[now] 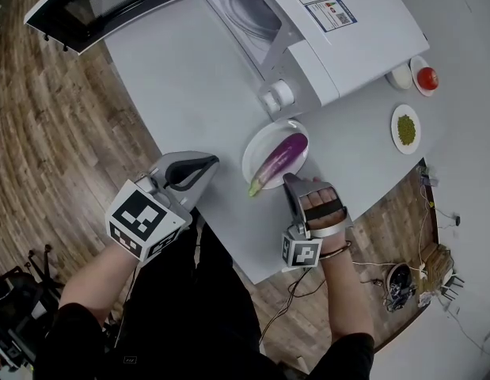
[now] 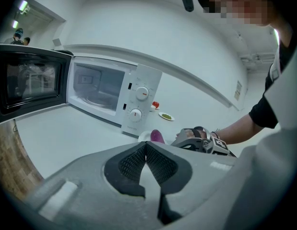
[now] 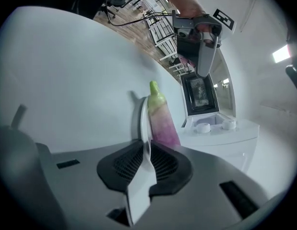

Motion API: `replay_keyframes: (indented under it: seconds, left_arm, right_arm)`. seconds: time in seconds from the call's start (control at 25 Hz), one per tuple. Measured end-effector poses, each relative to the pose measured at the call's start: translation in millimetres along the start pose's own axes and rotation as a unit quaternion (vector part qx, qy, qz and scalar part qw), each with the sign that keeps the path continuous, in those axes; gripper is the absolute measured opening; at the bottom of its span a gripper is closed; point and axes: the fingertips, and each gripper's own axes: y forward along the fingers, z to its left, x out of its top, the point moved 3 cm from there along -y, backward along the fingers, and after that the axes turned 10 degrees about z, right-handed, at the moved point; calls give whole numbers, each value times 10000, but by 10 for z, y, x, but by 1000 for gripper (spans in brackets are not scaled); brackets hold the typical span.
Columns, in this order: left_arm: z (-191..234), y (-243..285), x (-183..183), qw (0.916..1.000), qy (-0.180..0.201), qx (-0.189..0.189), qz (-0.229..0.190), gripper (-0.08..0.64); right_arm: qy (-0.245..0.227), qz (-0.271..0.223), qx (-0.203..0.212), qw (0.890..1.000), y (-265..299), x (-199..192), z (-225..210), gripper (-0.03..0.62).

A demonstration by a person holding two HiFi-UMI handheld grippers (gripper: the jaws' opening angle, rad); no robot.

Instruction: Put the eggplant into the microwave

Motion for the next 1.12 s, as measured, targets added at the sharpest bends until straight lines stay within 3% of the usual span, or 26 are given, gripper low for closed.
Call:
replay_keyframes:
  seconds: [0.36,0.56,0.8,1.12]
  left_arm:
    - [-12,-15,-26,10000,-57,1,-3,8]
    - [-23,-20,-34,10000,-54,10,-6,8]
    - [-25,-50,-63,10000,-61,49,27,8]
    - [-41,-78,-47,10000,-22,94,13,8]
  right_arm:
    - [-58,-18,-46,10000,21,34,-9,31]
    - [-130,-41,-393,9991,-13,98,-312,31]
    - [-156,153,-628,9978,20,58,13,29]
    - [-136,323,-881,9955,-3,68,-19,21]
